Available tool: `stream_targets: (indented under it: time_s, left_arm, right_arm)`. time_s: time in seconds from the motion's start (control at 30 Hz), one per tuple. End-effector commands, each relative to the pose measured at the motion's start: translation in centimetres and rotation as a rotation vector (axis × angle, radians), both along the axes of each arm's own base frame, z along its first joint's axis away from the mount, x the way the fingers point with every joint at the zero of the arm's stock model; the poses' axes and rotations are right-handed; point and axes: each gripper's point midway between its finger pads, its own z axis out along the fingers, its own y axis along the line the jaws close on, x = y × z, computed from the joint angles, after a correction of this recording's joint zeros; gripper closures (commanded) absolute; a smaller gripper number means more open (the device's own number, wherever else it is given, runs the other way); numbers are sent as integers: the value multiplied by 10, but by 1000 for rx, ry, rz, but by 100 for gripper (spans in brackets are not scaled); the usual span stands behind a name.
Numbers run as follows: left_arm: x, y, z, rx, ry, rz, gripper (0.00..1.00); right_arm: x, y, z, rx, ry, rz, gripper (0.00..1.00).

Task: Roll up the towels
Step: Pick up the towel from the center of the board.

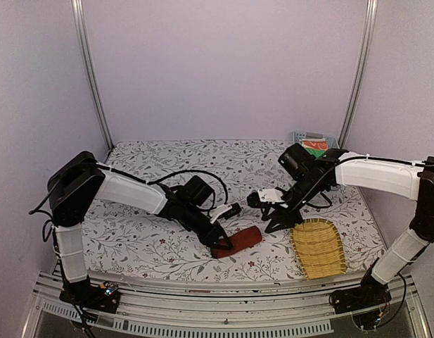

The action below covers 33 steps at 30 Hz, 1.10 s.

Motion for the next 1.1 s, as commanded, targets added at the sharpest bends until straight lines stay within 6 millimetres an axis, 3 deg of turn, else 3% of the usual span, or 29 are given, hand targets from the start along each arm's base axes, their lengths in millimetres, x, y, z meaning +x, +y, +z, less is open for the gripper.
stream_targets:
  time_s: [0.0,0.23,0.53,0.73,0.93,1.07]
  left_arm:
    - [-35,43,-42,155,307,54,76]
    - [-30,48,-44,124,433,98,78]
    - [-22,52,-49,117,478,125,80]
    - [-18,54,-52,119,488,136,80]
    - [-12,58,-59,127,498,159,79]
    - [-3,57,-55,133,445,172,75]
  right_arm:
    - [-2,26,-15,-20,-141,74,55]
    - [-2,61,-52,-108,-315,88,51]
    - [-10,88,-83,-126,-369,148,50]
    - [-19,90,-109,-180,-398,190,49]
    - [-20,91,-113,-189,-390,199,47]
    - [-26,88,-130,-220,-341,219,50]
